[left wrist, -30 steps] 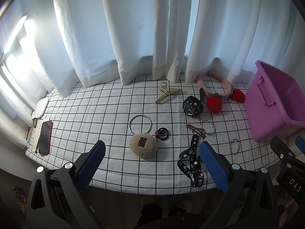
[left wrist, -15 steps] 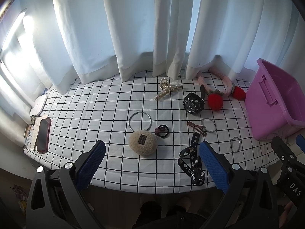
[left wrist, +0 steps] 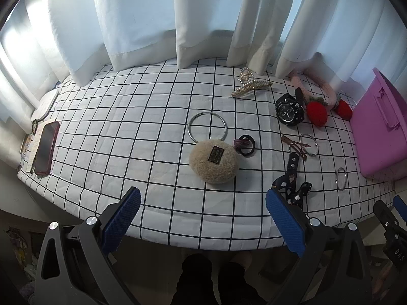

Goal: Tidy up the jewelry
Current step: 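Grasp the beige fluffy puff with the left tool while the right tool grasps the silver bangle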

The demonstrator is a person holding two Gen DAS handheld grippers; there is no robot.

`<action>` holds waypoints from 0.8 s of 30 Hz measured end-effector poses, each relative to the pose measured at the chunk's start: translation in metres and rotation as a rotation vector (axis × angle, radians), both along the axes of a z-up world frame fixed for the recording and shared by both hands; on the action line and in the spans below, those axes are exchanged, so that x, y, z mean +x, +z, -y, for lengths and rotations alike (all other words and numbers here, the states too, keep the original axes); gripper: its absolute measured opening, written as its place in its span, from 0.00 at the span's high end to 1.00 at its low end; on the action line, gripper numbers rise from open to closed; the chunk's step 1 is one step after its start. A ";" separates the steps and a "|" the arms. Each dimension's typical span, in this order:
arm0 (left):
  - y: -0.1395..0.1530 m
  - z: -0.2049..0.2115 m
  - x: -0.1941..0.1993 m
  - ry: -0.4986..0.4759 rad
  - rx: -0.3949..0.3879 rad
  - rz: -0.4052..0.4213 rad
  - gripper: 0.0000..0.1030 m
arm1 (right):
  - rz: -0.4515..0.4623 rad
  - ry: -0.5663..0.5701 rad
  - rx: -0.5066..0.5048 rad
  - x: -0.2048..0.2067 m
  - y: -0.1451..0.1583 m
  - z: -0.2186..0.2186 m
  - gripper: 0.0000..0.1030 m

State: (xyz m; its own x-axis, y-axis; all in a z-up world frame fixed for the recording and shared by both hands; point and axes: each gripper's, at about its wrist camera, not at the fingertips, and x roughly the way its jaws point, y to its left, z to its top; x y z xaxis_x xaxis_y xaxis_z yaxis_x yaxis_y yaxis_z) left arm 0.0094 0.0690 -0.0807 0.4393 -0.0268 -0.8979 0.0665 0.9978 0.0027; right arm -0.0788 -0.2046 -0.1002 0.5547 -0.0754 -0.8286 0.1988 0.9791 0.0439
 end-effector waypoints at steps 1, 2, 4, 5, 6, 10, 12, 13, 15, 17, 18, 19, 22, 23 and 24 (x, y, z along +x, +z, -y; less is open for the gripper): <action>-0.006 -0.004 0.001 0.006 -0.003 -0.003 0.06 | -0.009 -0.001 0.008 0.002 -0.007 0.001 0.08; -0.012 -0.008 0.001 0.011 -0.006 -0.005 0.06 | -0.016 -0.001 0.019 0.003 -0.014 0.003 0.08; -0.022 -0.016 0.003 0.021 -0.012 -0.001 0.06 | -0.031 -0.008 0.036 0.007 -0.027 0.005 0.08; -0.027 -0.019 0.005 0.026 -0.014 -0.001 0.06 | -0.038 -0.014 0.039 0.009 -0.033 0.007 0.08; -0.033 -0.021 0.006 0.029 -0.019 -0.003 0.06 | -0.042 -0.018 0.037 0.011 -0.038 0.008 0.08; -0.053 -0.024 0.015 0.027 -0.047 -0.015 0.06 | -0.065 -0.035 0.021 0.020 -0.058 0.014 0.08; -0.062 -0.020 0.020 0.020 -0.052 -0.016 0.06 | -0.076 -0.050 0.018 0.025 -0.068 0.019 0.08; -0.066 -0.017 0.022 0.014 -0.052 -0.015 0.06 | -0.074 -0.061 0.020 0.028 -0.072 0.021 0.08; -0.074 -0.009 0.028 0.003 -0.048 -0.018 0.06 | -0.074 -0.080 0.015 0.032 -0.079 0.026 0.08; -0.080 -0.002 0.034 -0.010 -0.050 -0.011 0.06 | -0.078 -0.096 0.004 0.037 -0.085 0.030 0.08; -0.082 0.001 0.036 -0.016 -0.051 -0.004 0.06 | -0.078 -0.104 -0.002 0.039 -0.089 0.033 0.08; -0.084 0.004 0.038 -0.021 -0.050 0.004 0.06 | -0.079 -0.110 -0.006 0.041 -0.092 0.034 0.08; -0.088 0.010 0.044 -0.033 -0.049 0.021 0.06 | -0.089 -0.120 -0.003 0.048 -0.101 0.039 0.08; -0.089 0.012 0.046 -0.037 -0.051 0.026 0.06 | -0.086 -0.125 0.001 0.049 -0.103 0.041 0.08; -0.090 0.012 0.047 -0.041 -0.051 0.029 0.06 | -0.084 -0.131 0.002 0.051 -0.105 0.042 0.08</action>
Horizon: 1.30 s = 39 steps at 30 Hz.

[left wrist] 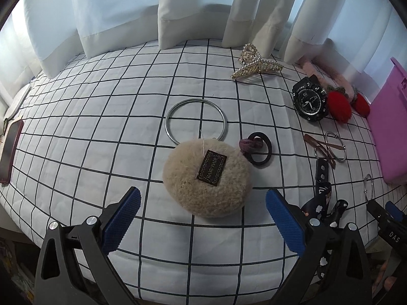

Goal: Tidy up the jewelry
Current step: 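Grasp the beige fluffy puff with the left tool while the right tool grasps the silver bangle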

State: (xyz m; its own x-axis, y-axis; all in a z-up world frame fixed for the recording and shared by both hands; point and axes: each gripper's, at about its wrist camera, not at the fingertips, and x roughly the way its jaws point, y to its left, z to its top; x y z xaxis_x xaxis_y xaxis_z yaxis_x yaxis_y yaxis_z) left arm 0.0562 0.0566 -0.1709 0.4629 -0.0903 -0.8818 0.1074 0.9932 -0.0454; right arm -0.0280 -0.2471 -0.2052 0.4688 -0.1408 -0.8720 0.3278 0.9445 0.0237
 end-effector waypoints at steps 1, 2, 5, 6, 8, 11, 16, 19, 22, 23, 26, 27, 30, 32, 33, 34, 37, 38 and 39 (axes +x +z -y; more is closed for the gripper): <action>-0.002 0.001 0.001 -0.001 0.004 0.002 0.06 | -0.002 -0.004 -0.002 0.002 -0.002 0.001 0.08; -0.004 0.002 0.003 -0.002 0.007 0.001 0.06 | -0.007 -0.006 -0.010 0.005 -0.004 0.002 0.08; -0.009 0.002 0.006 0.004 0.010 -0.006 0.06 | -0.015 -0.002 -0.028 0.010 -0.011 0.002 0.08; -0.010 0.002 0.007 0.005 0.009 -0.007 0.06 | -0.020 -0.001 -0.033 0.013 -0.013 0.003 0.08; -0.014 0.002 0.009 0.009 0.011 -0.008 0.06 | -0.015 0.001 -0.032 0.015 -0.015 0.004 0.08; -0.019 0.003 0.012 0.011 0.017 -0.016 0.06 | 0.001 0.004 -0.038 0.017 -0.016 0.006 0.08; -0.029 0.007 0.013 0.002 0.057 -0.017 0.05 | 0.042 0.013 -0.045 0.022 -0.019 0.007 0.08; -0.029 0.007 0.011 -0.007 0.048 0.012 0.05 | 0.063 0.019 -0.055 0.023 -0.017 0.007 0.08; -0.029 0.007 0.011 -0.005 0.046 0.026 0.05 | 0.102 0.025 -0.071 0.018 -0.016 0.004 0.08; -0.029 0.007 0.011 -0.003 0.046 0.027 0.05 | 0.111 0.025 -0.075 0.009 -0.015 0.002 0.08; -0.029 0.009 0.011 -0.003 0.046 0.049 0.05 | 0.115 0.025 -0.078 0.004 -0.013 0.001 0.08; -0.029 0.008 0.012 -0.006 0.045 0.053 0.05 | 0.108 0.026 -0.077 0.003 -0.013 0.001 0.08; -0.029 0.008 0.011 -0.003 0.044 0.051 0.06 | 0.090 0.033 -0.068 0.005 -0.012 0.001 0.08; -0.027 0.009 0.011 -0.006 0.042 0.055 0.11 | 0.092 0.045 -0.062 0.008 -0.013 0.002 0.09; -0.026 0.009 0.009 -0.009 0.042 0.062 0.18 | 0.090 0.049 -0.063 0.009 -0.014 0.002 0.09; -0.024 0.010 0.008 -0.014 0.041 0.068 0.22 | 0.090 0.051 -0.061 0.010 -0.014 0.002 0.09; -0.021 0.010 0.006 -0.022 0.038 0.072 0.33 | 0.089 0.058 -0.056 0.013 -0.015 0.003 0.10; -0.021 0.010 0.006 -0.024 0.038 0.073 0.34 | 0.092 0.067 -0.056 0.012 -0.015 0.002 0.12; -0.021 0.009 0.005 -0.024 0.038 0.073 0.35 | 0.097 0.082 -0.060 0.012 -0.014 0.000 0.18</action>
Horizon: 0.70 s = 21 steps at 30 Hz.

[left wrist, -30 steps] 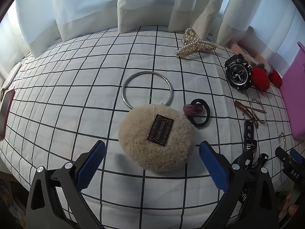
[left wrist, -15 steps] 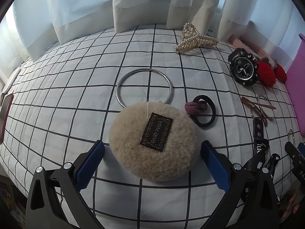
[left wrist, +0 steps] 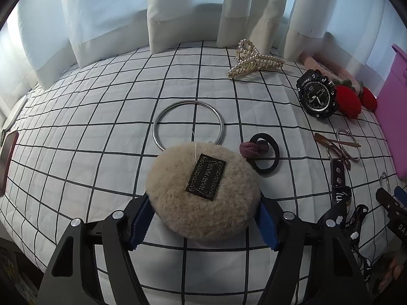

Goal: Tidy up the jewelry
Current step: 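Grasp the beige fluffy puff with the left tool while the right tool grasps the silver bangle, then lift the puff and bangle with both tools and carry them over the pink bin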

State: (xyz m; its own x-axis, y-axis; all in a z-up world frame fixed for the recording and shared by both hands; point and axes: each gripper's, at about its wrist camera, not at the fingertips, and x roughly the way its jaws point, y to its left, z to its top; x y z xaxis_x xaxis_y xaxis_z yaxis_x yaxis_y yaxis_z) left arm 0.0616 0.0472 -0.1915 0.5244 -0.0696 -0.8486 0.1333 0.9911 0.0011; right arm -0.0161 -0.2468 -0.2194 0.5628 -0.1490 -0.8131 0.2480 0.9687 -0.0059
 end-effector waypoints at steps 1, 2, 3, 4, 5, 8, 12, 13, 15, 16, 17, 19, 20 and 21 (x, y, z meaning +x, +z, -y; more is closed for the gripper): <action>0.000 -0.001 0.000 -0.001 -0.001 0.000 0.35 | 0.005 0.016 -0.004 0.000 0.001 -0.003 0.30; 0.000 -0.001 -0.001 -0.002 -0.001 0.002 0.36 | 0.008 0.028 -0.010 0.000 0.003 -0.006 0.37; 0.000 -0.002 -0.001 -0.002 -0.002 0.002 0.37 | 0.008 0.038 -0.014 0.001 0.004 -0.009 0.52; 0.000 -0.003 -0.001 -0.001 -0.002 0.002 0.38 | 0.006 0.046 -0.016 0.002 0.004 -0.011 0.58; 0.000 -0.003 -0.001 -0.001 -0.003 0.002 0.39 | 0.003 0.044 -0.015 0.003 0.004 -0.011 0.58; 0.001 -0.004 -0.002 0.002 -0.007 0.001 0.42 | 0.009 0.037 -0.001 0.003 0.005 -0.010 0.58; 0.002 -0.008 -0.004 0.009 -0.021 -0.004 0.43 | 0.006 0.040 -0.002 0.001 0.005 -0.012 0.59; 0.003 -0.009 -0.005 0.011 -0.022 -0.004 0.43 | 0.004 0.043 0.000 0.001 0.006 -0.013 0.59; 0.007 -0.010 -0.007 0.008 -0.018 0.008 0.43 | 0.006 0.050 0.008 0.001 0.007 -0.015 0.59; 0.010 -0.010 -0.008 0.002 -0.016 0.016 0.43 | 0.008 0.055 0.006 0.000 0.009 -0.016 0.59; 0.013 -0.009 -0.009 -0.005 -0.014 0.024 0.43 | 0.009 0.059 0.004 -0.001 0.010 -0.018 0.59; 0.020 -0.009 -0.011 -0.018 -0.011 0.038 0.43 | 0.017 0.064 0.009 -0.002 0.016 -0.021 0.59; 0.024 -0.008 -0.013 -0.025 -0.011 0.045 0.43 | 0.021 0.066 0.015 -0.002 0.019 -0.022 0.59; 0.028 -0.008 -0.014 -0.032 -0.012 0.053 0.43 | 0.028 0.068 0.020 -0.002 0.023 -0.023 0.59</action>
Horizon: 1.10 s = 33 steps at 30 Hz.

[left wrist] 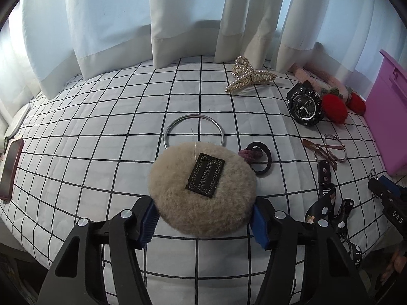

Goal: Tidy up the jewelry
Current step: 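Lift the puff and bangle with both tools and carry them over the pink bin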

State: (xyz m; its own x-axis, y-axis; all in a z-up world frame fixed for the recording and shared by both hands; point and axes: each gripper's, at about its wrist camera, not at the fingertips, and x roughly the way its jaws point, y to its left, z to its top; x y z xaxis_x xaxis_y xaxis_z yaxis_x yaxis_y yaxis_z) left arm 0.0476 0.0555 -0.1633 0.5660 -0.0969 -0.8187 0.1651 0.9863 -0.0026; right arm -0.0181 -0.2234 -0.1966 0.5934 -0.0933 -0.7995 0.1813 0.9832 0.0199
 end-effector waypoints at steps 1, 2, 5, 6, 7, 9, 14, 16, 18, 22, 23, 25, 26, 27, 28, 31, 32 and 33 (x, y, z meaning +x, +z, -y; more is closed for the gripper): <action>0.005 0.000 -0.001 -0.007 -0.001 0.007 0.43 | 0.006 0.001 0.004 -0.001 0.004 -0.001 0.59; 0.010 0.000 -0.003 -0.014 -0.002 0.015 0.43 | 0.012 0.002 0.008 -0.001 0.009 -0.003 0.59; 0.028 0.000 -0.006 -0.037 -0.013 0.038 0.43 | 0.032 0.007 0.023 -0.002 0.026 -0.008 0.59; 0.035 0.001 -0.006 -0.048 -0.016 0.047 0.43 | 0.041 0.008 0.028 -0.002 0.033 -0.009 0.59; 0.041 0.002 -0.007 -0.063 -0.018 0.056 0.43 | 0.051 0.009 0.032 -0.003 0.041 -0.011 0.59; 0.057 0.006 -0.009 -0.097 -0.025 0.078 0.43 | 0.079 0.008 0.037 -0.005 0.058 -0.015 0.59; 0.103 0.024 -0.010 -0.207 -0.079 0.153 0.43 | 0.172 -0.017 0.047 -0.012 0.111 -0.017 0.59; 0.122 0.035 -0.010 -0.264 -0.107 0.182 0.43 | 0.218 -0.041 0.047 -0.017 0.134 -0.014 0.59; 0.140 0.051 -0.009 -0.329 -0.136 0.206 0.43 | 0.263 -0.067 0.052 -0.022 0.157 -0.007 0.59; 0.172 0.094 -0.010 -0.431 -0.174 0.256 0.43 | 0.342 -0.112 0.049 -0.031 0.195 0.022 0.59; 0.179 0.106 -0.011 -0.449 -0.184 0.268 0.43 | 0.359 -0.124 0.049 -0.033 0.203 0.032 0.59; 0.189 0.132 -0.011 -0.484 -0.206 0.280 0.43 | 0.383 -0.142 0.044 -0.035 0.216 0.056 0.59; 0.194 0.146 -0.011 -0.495 -0.212 0.284 0.43 | 0.391 -0.150 0.039 -0.036 0.221 0.069 0.59; 0.197 0.161 -0.011 -0.503 -0.216 0.287 0.43 | 0.396 -0.155 0.034 -0.036 0.225 0.083 0.59; 0.200 0.177 -0.011 -0.513 -0.223 0.286 0.43 | 0.398 -0.156 0.031 -0.035 0.228 0.098 0.59; 0.206 0.229 -0.008 -0.522 -0.227 0.276 0.43 | 0.378 -0.150 0.032 -0.031 0.230 0.144 0.59; 0.207 0.247 -0.008 -0.527 -0.236 0.264 0.43 | 0.364 -0.145 0.038 -0.028 0.230 0.159 0.59; 0.208 0.265 -0.007 -0.530 -0.245 0.251 0.43 | 0.352 -0.143 0.037 -0.026 0.229 0.175 0.59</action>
State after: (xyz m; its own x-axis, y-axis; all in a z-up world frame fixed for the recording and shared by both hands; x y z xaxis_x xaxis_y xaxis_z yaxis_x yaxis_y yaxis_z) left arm 0.0407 -0.2090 0.0444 0.5618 -0.5841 -0.5858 0.6554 0.7464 -0.1157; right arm -0.0442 -0.3983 0.0329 0.8152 -0.1702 -0.5536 0.2927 0.9459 0.1402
